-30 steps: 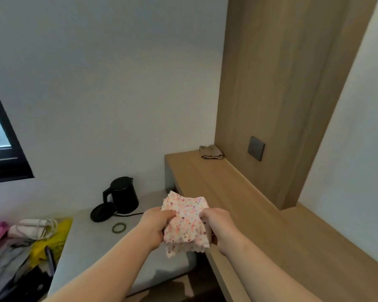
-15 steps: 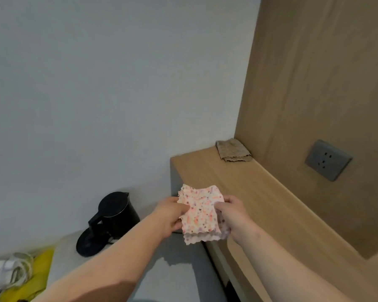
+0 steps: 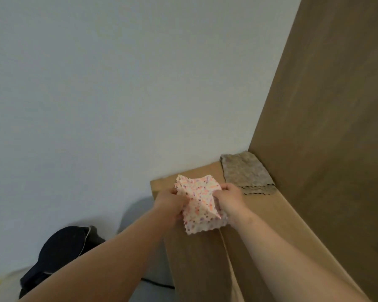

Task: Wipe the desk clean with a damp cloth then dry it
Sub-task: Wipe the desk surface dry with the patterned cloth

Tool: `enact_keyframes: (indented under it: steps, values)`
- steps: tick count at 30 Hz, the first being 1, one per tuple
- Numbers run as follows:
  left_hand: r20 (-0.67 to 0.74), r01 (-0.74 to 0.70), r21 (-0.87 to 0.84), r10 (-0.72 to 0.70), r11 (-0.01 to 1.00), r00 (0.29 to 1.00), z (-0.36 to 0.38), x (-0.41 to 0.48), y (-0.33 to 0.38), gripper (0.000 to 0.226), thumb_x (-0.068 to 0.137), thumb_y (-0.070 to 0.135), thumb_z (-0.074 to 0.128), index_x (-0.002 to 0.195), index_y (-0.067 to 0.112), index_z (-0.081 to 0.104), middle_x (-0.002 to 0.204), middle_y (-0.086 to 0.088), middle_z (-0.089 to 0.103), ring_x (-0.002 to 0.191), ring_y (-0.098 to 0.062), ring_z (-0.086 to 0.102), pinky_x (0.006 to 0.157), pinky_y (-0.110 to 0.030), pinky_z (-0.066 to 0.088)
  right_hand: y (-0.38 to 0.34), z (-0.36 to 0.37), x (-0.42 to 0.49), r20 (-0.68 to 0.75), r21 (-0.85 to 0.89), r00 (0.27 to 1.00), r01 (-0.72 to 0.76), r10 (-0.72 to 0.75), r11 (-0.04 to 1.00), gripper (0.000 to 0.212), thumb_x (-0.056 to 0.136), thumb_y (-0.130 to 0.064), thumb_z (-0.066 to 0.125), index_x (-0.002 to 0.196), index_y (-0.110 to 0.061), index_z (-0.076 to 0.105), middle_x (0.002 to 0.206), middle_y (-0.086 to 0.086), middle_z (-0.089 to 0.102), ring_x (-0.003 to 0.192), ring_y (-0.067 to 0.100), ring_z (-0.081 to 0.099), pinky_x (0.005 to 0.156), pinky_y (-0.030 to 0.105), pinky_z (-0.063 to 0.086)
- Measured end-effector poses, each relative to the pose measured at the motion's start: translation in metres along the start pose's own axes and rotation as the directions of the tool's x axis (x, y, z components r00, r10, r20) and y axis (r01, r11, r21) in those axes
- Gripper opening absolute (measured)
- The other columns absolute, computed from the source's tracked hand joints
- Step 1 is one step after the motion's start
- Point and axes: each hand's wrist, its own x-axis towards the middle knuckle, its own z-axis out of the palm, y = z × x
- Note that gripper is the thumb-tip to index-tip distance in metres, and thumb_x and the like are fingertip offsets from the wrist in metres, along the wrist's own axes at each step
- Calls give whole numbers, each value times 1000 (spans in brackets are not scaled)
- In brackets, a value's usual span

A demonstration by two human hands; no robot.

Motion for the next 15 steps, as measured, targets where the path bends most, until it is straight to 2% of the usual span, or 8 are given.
enact_keyframes:
  steps: [2,5,7,9,11,12,13,15]
  values:
    - [6,3,4,-3,1000,1000,11,23,5,23,84,-2,59,107,4,60,93,-10,63,91,-29,62,80,-44,55,-4,0,23,-13,-37,1000,4,-5,999,13,80,2,44,86,-8,50,64,7,50,56,20,44,53,30,35]
    - [-5,48,-21,-48,999,999,25,47,8,14,88,2,54,99,10,57,92,-9,61,89,-27,61,80,-43,54,-8,0,49,-54,-95,998,26,-32,995,14,85,0,44,81,-13,42,73,2,45,60,14,40,52,27,32]
    - [-27,29,13,-29,999,999,32,60,8,8,89,5,54,91,12,57,89,-8,60,89,-28,60,79,-41,54,-9,4,63,-72,-152,995,53,-64,987,14,84,-1,44,88,-15,42,78,1,45,64,12,42,51,27,31]
    - [-70,-26,74,31,997,997,36,70,8,11,88,9,54,79,14,58,83,-8,60,87,-29,61,80,-43,55,-10,10,72,-84,-193,992,71,-89,979,21,83,-2,42,100,-15,41,87,2,49,72,15,47,51,28,30]
    - [-91,-89,155,104,984,990,40,77,11,12,87,12,54,76,14,59,78,-7,60,81,-27,61,75,-39,55,-12,14,75,-103,-235,989,83,-110,968,27,84,-2,39,108,-15,41,93,2,48,77,18,48,49,28,28]
    - [-96,-116,207,138,971,986,41,79,13,12,87,14,53,76,13,59,75,-5,59,75,-23,59,67,-34,53,-13,14,75,-105,-255,986,100,-131,962,29,86,-2,37,111,-16,40,92,1,47,74,17,47,48,27,27]
    - [-106,-134,250,165,959,981,42,80,15,14,88,15,53,75,13,58,73,-4,57,69,-18,55,60,-29,47,-13,13,75,-100,-280,983,122,-155,952,29,87,-1,36,111,-17,39,88,-1,46,68,14,45,46,26,26]
    - [-128,-151,295,196,943,972,42,82,16,16,88,15,53,72,14,53,72,-3,54,63,-15,49,55,-25,40,-12,11,73,-88,-328,979,145,-183,933,29,89,-1,37,108,-23,35,77,-5,42,58,10,42,44,23,26]
